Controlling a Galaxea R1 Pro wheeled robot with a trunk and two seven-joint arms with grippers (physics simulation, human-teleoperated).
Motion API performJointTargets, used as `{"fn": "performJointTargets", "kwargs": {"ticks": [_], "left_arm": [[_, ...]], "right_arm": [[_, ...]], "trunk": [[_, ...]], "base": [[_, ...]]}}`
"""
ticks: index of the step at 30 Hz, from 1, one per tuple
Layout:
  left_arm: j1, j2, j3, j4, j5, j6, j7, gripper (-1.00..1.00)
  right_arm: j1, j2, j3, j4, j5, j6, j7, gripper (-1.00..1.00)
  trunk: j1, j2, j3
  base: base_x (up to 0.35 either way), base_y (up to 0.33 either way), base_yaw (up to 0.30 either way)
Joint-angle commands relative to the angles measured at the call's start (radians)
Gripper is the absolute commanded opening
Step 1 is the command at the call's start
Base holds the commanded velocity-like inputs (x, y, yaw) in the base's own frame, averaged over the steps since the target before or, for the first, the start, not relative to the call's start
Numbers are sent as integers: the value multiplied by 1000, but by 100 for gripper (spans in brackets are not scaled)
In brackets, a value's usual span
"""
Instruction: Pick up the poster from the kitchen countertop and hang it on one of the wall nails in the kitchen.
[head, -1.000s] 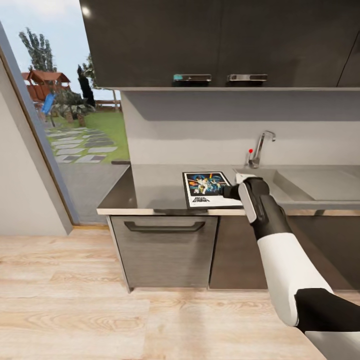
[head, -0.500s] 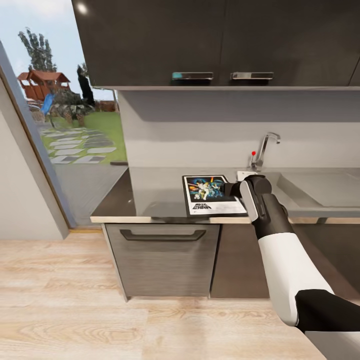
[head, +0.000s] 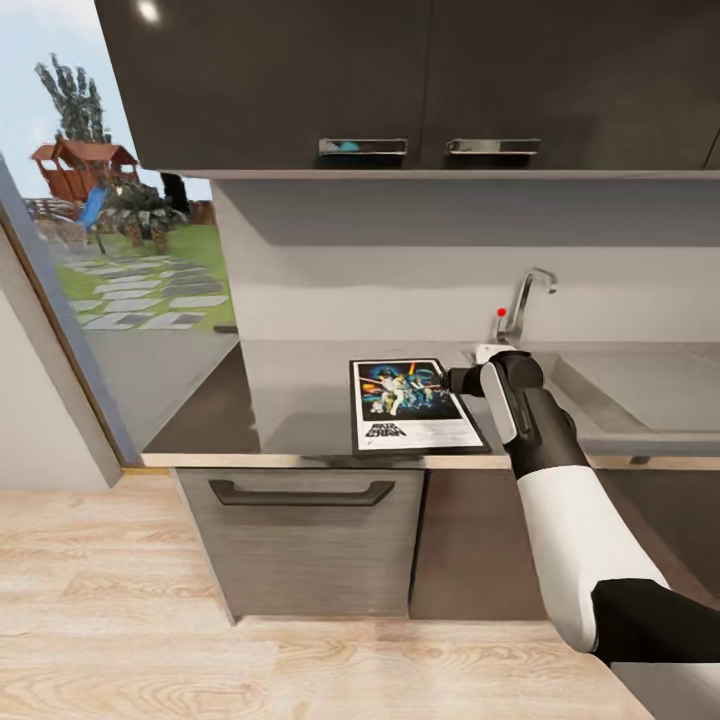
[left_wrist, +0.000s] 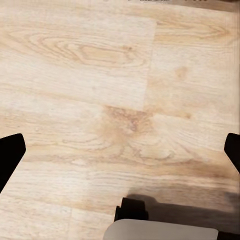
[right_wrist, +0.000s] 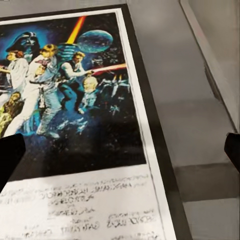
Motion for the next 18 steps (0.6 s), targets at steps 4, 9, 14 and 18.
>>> {"fn": "performJointTargets", "kwargs": {"ticks": [4, 9, 14, 18], "left_arm": [[1, -5, 2, -6, 3, -2, 2, 100], [1, -5, 2, -6, 3, -2, 2, 100], [1, -5, 2, -6, 3, -2, 2, 100], [1, -5, 2, -6, 3, -2, 2, 100]], "right_arm": [[22, -12, 0, 18, -13, -7, -11, 100], [41, -12, 0, 18, -13, -7, -11, 100], [41, -12, 0, 18, -13, -7, -11, 100], [41, -12, 0, 18, -13, -7, -11, 100]], "trunk": [[0, 0, -1], [0, 0, -1], [0, 0, -1], [0, 0, -1]], "base": [[0, 0, 0], [0, 0, 0], [0, 0, 0], [0, 0, 0]]}}
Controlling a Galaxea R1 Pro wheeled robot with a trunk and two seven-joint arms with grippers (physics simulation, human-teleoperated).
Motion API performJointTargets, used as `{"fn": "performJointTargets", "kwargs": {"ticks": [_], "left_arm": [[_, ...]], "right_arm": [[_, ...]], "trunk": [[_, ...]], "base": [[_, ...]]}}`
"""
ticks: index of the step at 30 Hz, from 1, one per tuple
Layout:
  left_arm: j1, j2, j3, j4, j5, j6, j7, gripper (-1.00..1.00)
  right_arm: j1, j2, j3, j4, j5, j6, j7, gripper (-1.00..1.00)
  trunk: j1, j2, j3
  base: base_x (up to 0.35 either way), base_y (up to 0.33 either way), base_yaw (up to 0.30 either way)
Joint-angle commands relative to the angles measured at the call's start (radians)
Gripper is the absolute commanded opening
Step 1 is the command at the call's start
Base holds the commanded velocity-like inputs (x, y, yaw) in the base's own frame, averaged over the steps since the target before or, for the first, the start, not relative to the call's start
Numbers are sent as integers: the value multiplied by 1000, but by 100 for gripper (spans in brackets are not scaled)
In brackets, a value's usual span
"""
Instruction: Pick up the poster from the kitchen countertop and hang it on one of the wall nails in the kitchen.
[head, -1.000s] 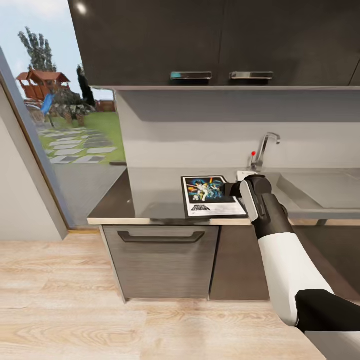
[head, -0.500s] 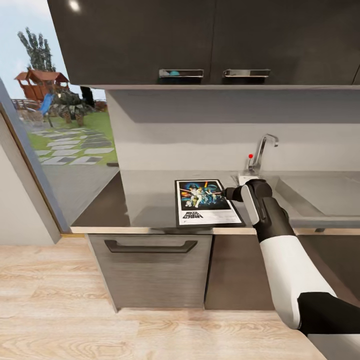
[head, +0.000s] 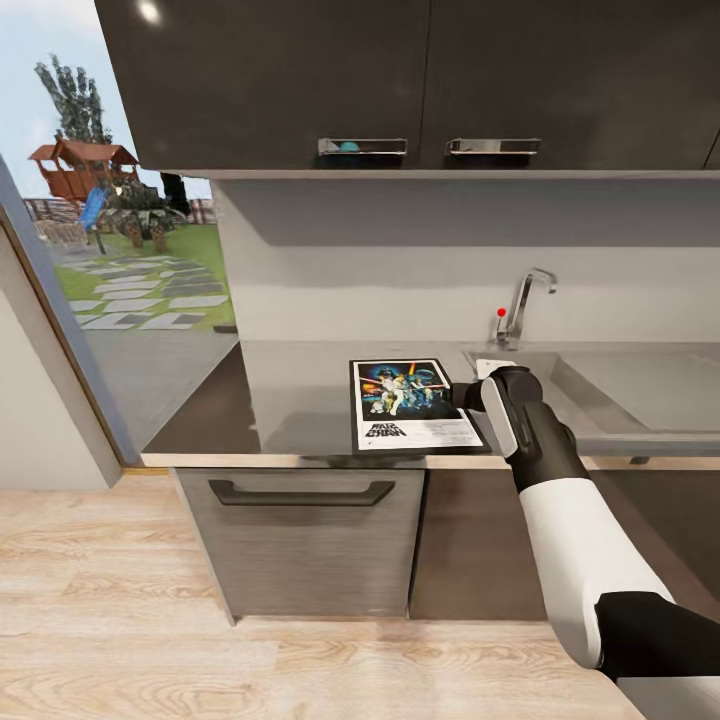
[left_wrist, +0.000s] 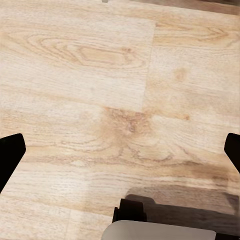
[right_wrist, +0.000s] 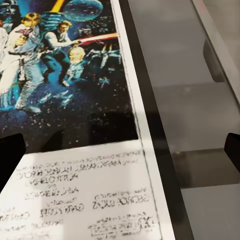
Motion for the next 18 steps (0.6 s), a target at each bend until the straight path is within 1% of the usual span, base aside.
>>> {"fn": "performJointTargets", "kwargs": {"ticks": [1, 6, 9, 12, 18], "left_arm": [[0, 0, 1, -1, 2, -2, -1, 100], [0, 0, 1, -1, 2, -2, -1, 100], [1, 4, 1, 4, 3, -7, -1, 100], [1, 5, 1, 6, 3, -10, -1, 100], [1, 6, 1, 7, 3, -12, -1, 100]], "right_arm": [[-1, 1, -1, -1, -11, 2, -9, 100], [-1, 1, -1, -1, -11, 2, -9, 100], [10, 8, 7, -16, -12, 11, -10, 100], [25, 12, 10, -33, -13, 12, -10, 100], [29, 16, 12, -42, -13, 13, -11, 100]], "trunk": [[0, 0, -1], [0, 0, -1], [0, 0, -1], [0, 0, -1], [0, 0, -1]], "base": [[0, 0, 0], [0, 0, 0], [6, 7, 0], [76, 102, 0], [58, 82, 0]]}}
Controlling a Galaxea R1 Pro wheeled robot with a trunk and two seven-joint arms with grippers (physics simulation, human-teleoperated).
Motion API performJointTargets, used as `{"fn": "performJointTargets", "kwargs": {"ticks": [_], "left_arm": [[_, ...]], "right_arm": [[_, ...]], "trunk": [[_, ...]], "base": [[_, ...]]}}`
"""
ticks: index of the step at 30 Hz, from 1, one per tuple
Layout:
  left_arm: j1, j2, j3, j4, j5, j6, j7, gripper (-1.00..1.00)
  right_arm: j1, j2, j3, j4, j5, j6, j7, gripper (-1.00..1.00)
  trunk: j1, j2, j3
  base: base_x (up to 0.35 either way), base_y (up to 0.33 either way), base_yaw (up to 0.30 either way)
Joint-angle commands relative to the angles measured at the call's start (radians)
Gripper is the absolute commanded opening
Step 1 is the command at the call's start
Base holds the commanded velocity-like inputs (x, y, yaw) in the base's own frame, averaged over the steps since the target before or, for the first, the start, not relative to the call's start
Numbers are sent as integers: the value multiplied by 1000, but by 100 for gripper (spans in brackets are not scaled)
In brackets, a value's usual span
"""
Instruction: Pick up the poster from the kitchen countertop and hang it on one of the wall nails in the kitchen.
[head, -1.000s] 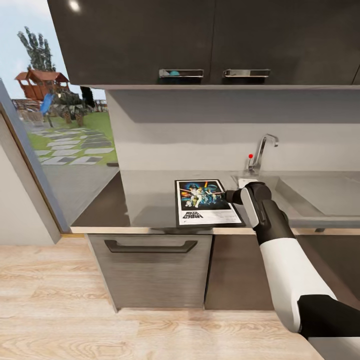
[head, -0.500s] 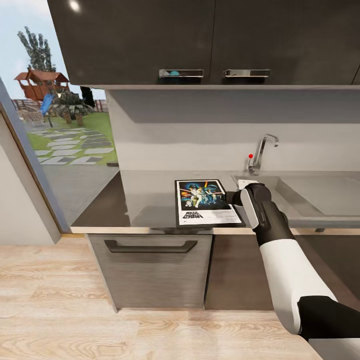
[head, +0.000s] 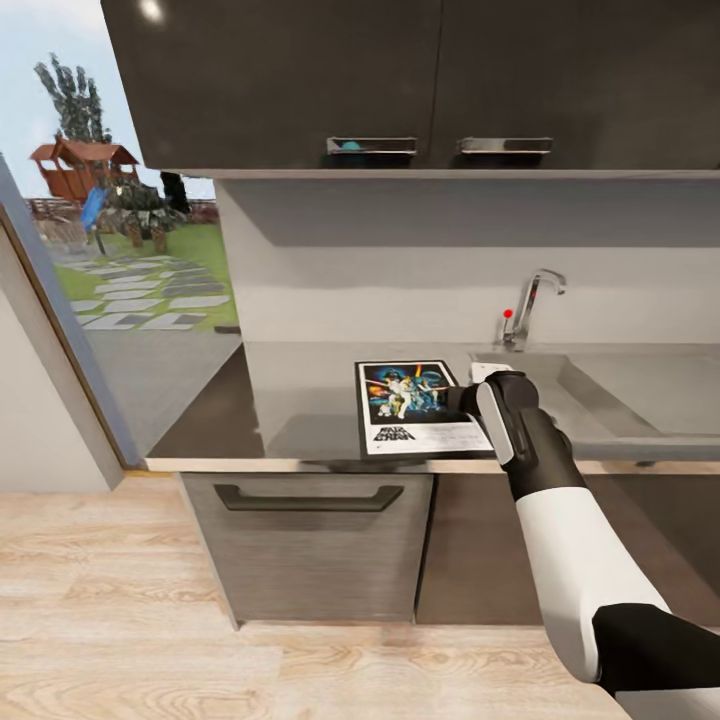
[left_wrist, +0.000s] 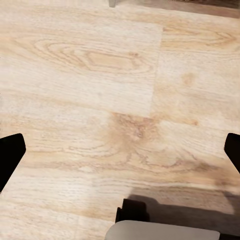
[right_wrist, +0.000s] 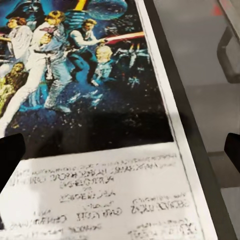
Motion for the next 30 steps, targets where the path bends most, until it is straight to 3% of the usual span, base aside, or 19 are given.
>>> {"fn": "performJointTargets", "kwargs": {"ticks": [1, 23, 30], "left_arm": [[0, 0, 1, -1, 2, -2, -1, 100], [0, 2, 1, 0, 2, -2, -1, 100], [0, 2, 1, 0, 2, -2, -1, 100]], "right_arm": [[0, 1, 1, -1, -10, 3, -10, 100], [0, 8, 2, 7, -8, 2, -9, 100], [0, 10, 4, 9, -7, 1, -8, 100]], "trunk": [[0, 0, -1], [0, 0, -1], [0, 0, -1]], "base": [[25, 44, 0], [2, 124, 0], [0, 260, 0]]}}
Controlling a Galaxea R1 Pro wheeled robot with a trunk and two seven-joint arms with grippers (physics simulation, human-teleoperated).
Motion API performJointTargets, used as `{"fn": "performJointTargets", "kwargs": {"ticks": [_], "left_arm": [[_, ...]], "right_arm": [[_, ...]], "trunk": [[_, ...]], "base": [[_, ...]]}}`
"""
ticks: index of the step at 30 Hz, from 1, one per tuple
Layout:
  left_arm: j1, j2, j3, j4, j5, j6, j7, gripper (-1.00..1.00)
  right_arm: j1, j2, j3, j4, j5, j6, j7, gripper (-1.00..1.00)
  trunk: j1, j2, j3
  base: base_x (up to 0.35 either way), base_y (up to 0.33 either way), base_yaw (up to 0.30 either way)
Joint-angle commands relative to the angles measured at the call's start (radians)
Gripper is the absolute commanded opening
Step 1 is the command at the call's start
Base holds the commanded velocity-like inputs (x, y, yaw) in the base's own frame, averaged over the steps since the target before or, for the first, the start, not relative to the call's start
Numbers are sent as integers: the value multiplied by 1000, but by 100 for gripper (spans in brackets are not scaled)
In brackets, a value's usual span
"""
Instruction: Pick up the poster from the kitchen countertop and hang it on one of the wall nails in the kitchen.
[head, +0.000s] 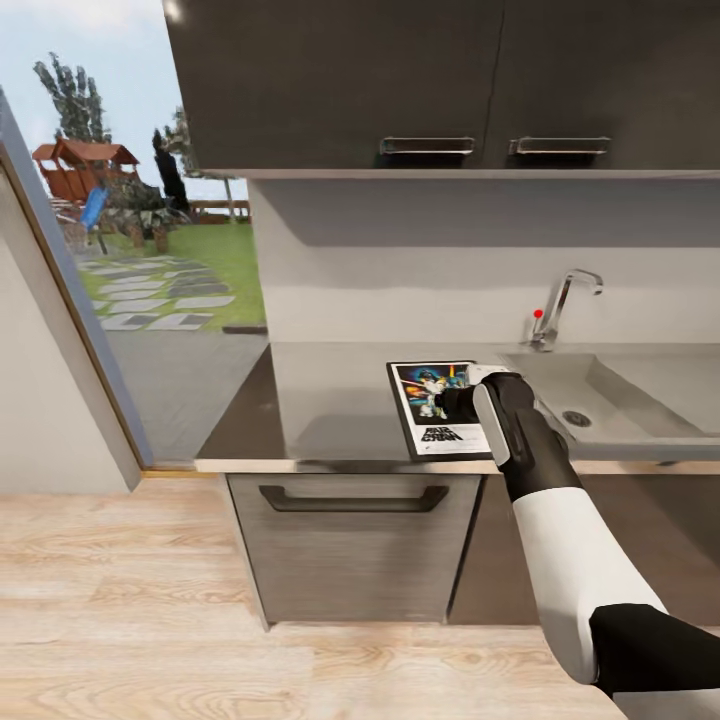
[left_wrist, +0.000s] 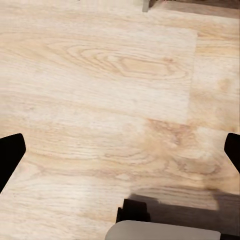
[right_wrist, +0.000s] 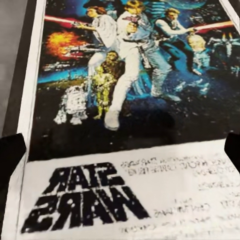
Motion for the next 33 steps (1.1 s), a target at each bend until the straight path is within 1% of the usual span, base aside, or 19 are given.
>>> {"fn": "performJointTargets", "kwargs": {"ticks": [1, 5, 13, 17, 19, 20, 22, 27, 29, 33], "left_arm": [[0, 0, 0, -1, 2, -2, -1, 100], [0, 0, 0, -1, 2, -2, -1, 100], [0, 0, 0, -1, 2, -2, -1, 100], [0, 0, 0, -1, 2, -2, -1, 100], [0, 0, 0, -1, 2, -2, -1, 100], [0, 0, 0, -1, 2, -2, -1, 100], [0, 0, 0, -1, 2, -2, -1, 100], [0, 0, 0, -1, 2, -3, -1, 100], [0, 0, 0, -1, 2, -3, -1, 100], [0, 0, 0, -1, 2, -3, -1, 100]], "right_arm": [[-1, 0, 1, 0, -11, 3, -10, 100], [-1, 0, 1, 1, -11, 3, -10, 100], [-1, 2, 1, 6, -7, 2, -12, 100], [-1, 2, 3, 37, -5, 0, -15, 100], [-1, 2, 12, 53, -4, -1, -16, 100], [-1, 1, 47, 73, -3, -3, -25, 100], [-1, 1, 66, 81, -3, -4, -50, 100], [-1, 1, 79, 86, -3, -6, -91, 100], [-1, 0, 82, 88, -3, -21, -102, 100], [-1, 0, 84, 92, -3, -37, -110, 100]], "trunk": [[0, -1, -1], [0, -1, -1], [0, -1, -1], [0, -1, -1], [0, -1, -1], [0, -1, -1], [0, -1, -1], [0, -1, -1], [0, -1, -1], [0, -1, -1]], "base": [[0, 286, 0], [0, 267, 0], [7, 36, 0], [45, 5, 0], [23, 2, 0], [8, 1, 0], [5, 1, 0], [2, 0, 0], [1, 0, 0], [0, 0, 0]]}}
